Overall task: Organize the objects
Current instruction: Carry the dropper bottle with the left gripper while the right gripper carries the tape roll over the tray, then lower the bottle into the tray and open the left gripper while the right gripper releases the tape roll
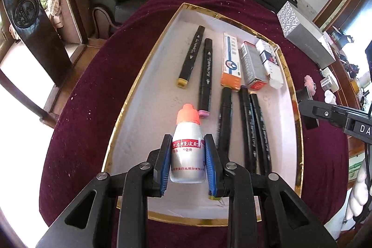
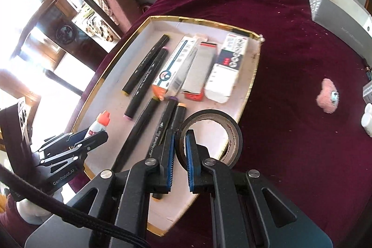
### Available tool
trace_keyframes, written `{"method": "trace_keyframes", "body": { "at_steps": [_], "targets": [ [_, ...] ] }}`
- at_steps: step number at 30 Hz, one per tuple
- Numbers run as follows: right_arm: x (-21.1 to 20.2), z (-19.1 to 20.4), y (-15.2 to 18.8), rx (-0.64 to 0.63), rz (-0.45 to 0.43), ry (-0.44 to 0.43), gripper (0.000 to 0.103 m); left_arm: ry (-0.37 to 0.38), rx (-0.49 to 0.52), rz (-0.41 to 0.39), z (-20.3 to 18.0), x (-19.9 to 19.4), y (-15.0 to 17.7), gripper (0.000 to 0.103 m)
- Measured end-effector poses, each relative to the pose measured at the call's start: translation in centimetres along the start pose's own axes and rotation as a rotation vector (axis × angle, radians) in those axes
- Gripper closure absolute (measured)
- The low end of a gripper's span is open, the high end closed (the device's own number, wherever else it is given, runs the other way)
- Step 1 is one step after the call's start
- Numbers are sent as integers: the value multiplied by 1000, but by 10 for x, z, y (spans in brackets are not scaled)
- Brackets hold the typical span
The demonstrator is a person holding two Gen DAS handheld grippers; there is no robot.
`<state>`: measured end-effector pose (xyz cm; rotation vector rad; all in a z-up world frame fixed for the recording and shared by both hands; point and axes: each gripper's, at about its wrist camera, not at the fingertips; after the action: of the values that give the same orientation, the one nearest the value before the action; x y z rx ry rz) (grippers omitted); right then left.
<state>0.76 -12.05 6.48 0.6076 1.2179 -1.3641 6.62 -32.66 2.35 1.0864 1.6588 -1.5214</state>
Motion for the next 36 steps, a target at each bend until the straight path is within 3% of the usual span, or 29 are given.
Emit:
{"method": "trace_keyframes", "body": {
  "at_steps": [6, 19, 36],
  "targets": [
    [23, 12, -2, -1, 39, 15, 95, -3, 23, 20, 8, 9, -4, 80],
    [64, 16, -6, -44, 75, 173, 95, -43, 92, 28, 9, 18, -12, 80],
    [75, 12, -10, -64, 94, 201, 95, -69, 95, 42, 6, 25, -22, 80]
  ]
}}
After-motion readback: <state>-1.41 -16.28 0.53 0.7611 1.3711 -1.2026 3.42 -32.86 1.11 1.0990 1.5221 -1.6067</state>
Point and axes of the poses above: each gripper's, at about its wrist camera, not at the fingertips, and x roughly the way its jaws point, z to its left, y to its underside, and after that the axes turned 13 degrees about x, right-handed
